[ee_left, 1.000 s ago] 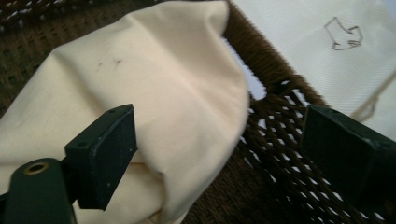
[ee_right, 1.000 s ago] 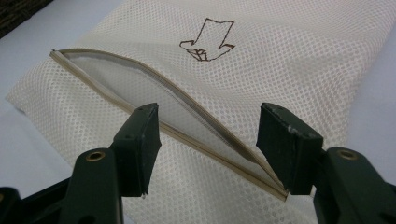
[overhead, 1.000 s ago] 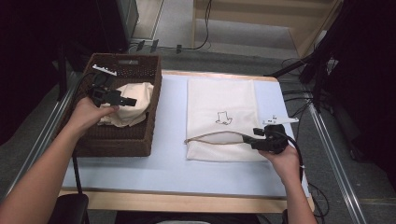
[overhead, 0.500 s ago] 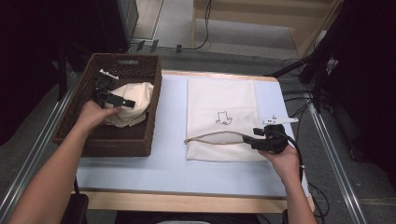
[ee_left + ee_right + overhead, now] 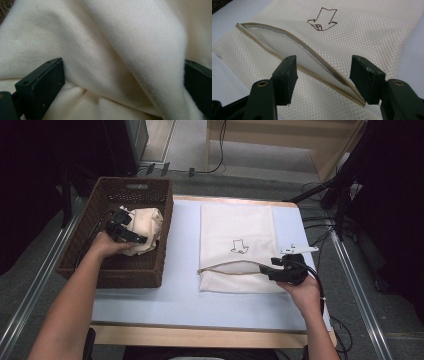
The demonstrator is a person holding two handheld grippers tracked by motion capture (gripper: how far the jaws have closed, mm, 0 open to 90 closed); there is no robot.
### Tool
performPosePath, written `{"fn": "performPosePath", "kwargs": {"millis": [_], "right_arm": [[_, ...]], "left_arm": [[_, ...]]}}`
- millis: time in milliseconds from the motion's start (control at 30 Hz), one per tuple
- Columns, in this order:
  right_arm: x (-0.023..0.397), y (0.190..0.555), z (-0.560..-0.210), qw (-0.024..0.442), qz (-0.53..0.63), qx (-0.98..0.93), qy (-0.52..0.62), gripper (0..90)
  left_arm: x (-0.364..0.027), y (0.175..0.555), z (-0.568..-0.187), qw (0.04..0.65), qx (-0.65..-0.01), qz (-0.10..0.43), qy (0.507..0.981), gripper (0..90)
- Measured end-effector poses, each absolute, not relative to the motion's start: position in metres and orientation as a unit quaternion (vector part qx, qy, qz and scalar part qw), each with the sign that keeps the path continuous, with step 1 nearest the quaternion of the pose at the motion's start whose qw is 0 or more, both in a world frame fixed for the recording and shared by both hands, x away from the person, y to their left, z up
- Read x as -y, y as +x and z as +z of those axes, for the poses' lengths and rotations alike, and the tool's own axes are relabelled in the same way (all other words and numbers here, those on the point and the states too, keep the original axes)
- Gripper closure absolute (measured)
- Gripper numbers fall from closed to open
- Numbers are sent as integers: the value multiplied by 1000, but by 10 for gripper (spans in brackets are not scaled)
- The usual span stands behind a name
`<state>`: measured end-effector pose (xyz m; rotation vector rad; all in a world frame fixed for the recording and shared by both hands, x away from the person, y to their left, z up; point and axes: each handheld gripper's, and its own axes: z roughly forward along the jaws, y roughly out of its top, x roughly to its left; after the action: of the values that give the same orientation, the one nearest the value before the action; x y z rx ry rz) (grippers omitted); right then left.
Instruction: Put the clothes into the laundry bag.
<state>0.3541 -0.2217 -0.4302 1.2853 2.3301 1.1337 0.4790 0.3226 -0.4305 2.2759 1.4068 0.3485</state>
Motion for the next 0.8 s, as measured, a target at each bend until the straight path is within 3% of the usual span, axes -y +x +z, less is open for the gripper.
{"fn": "performPosePath", "kwargs": {"millis": [433, 567, 800], "right_arm": [[220, 354, -432, 126, 387, -801, 438, 398], [221, 353, -432, 125, 387, -801, 438, 399], [224, 351, -432, 126, 386, -797, 446, 399]], "left_arm": [[-319, 473, -443, 235, -524, 191, 796, 14], [-319, 473, -441, 229, -539, 190, 788, 77], [-321, 474, -433, 218, -566, 179, 775, 302]]}}
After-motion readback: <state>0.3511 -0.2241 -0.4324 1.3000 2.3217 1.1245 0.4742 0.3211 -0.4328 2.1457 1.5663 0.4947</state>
